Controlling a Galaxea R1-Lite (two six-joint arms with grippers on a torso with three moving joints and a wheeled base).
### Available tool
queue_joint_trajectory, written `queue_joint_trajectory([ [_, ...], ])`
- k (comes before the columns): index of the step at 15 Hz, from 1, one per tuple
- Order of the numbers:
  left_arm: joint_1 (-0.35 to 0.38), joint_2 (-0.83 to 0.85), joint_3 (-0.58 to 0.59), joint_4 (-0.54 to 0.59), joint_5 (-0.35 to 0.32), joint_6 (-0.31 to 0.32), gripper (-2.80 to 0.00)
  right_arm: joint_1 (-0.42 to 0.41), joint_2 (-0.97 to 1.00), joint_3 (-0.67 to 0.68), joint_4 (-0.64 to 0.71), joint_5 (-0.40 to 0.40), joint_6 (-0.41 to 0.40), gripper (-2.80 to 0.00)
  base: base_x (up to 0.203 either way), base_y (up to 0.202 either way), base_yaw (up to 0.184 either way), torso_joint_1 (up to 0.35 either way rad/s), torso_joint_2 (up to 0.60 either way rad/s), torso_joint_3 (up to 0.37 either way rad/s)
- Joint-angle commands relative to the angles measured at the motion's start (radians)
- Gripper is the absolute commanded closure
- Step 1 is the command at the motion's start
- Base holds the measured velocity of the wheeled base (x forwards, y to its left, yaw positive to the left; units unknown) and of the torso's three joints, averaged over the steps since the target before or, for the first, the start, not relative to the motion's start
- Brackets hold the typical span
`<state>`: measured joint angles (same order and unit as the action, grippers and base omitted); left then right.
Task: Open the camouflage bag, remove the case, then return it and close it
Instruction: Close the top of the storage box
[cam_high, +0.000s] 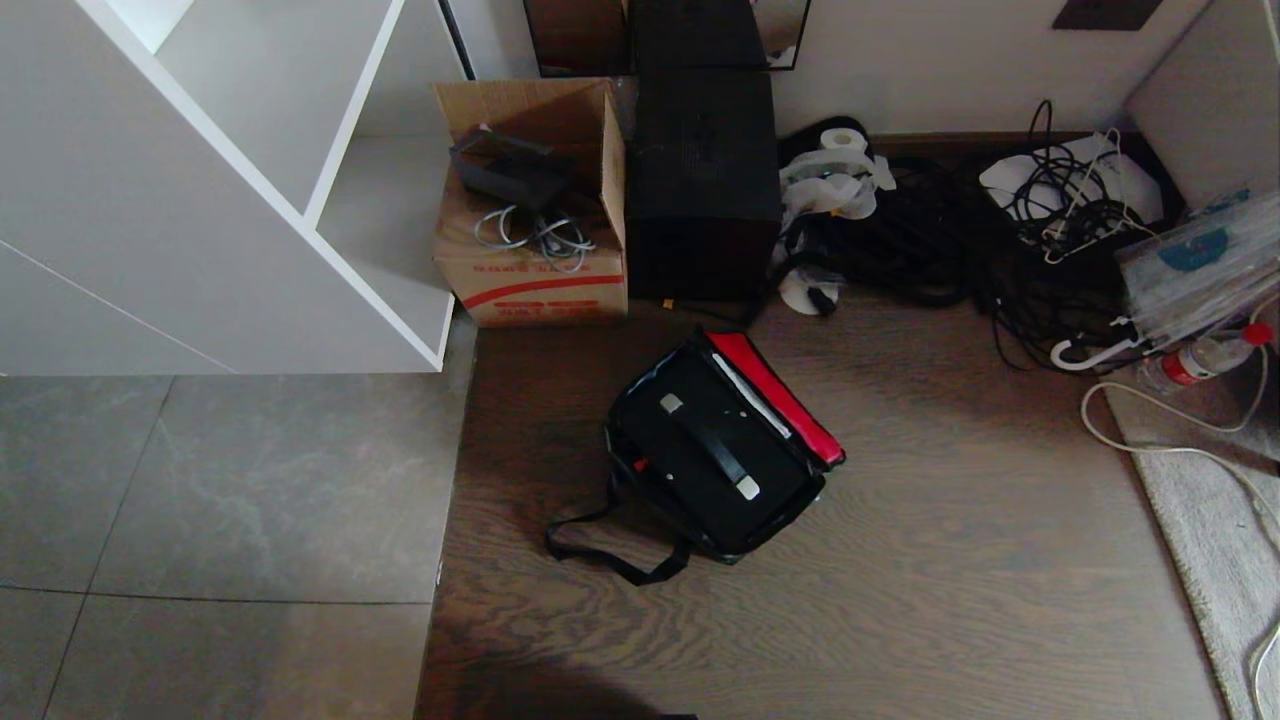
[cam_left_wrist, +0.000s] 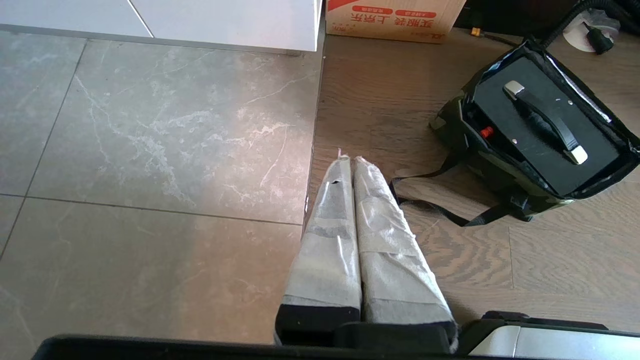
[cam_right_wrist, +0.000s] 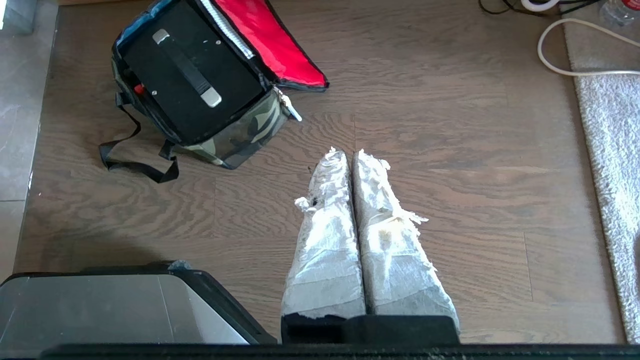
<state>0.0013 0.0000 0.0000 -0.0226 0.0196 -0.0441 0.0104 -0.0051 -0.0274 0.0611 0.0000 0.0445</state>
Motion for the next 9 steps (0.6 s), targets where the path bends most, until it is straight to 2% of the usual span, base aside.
queue_joint_trajectory([
  [1, 0.0, 0.0, 0.011, 0.0, 0.0, -0.001, 0.0, 0.0, 0.005, 0.0, 0.0, 0.0, 0.0, 0.0, 0.0, 0.0, 0.0, 0.0, 0.0, 0.0],
  [7, 0.0, 0.0, 0.009, 0.0, 0.0, -0.004, 0.0, 0.0, 0.005, 0.0, 0.0, 0.0, 0.0, 0.0, 0.0, 0.0, 0.0, 0.0, 0.0, 0.0],
  [9, 0.0, 0.0, 0.011, 0.0, 0.0, -0.005, 0.0, 0.0, 0.005, 0.0, 0.0, 0.0, 0.0, 0.0, 0.0, 0.0, 0.0, 0.003, 0.0, 0.095],
])
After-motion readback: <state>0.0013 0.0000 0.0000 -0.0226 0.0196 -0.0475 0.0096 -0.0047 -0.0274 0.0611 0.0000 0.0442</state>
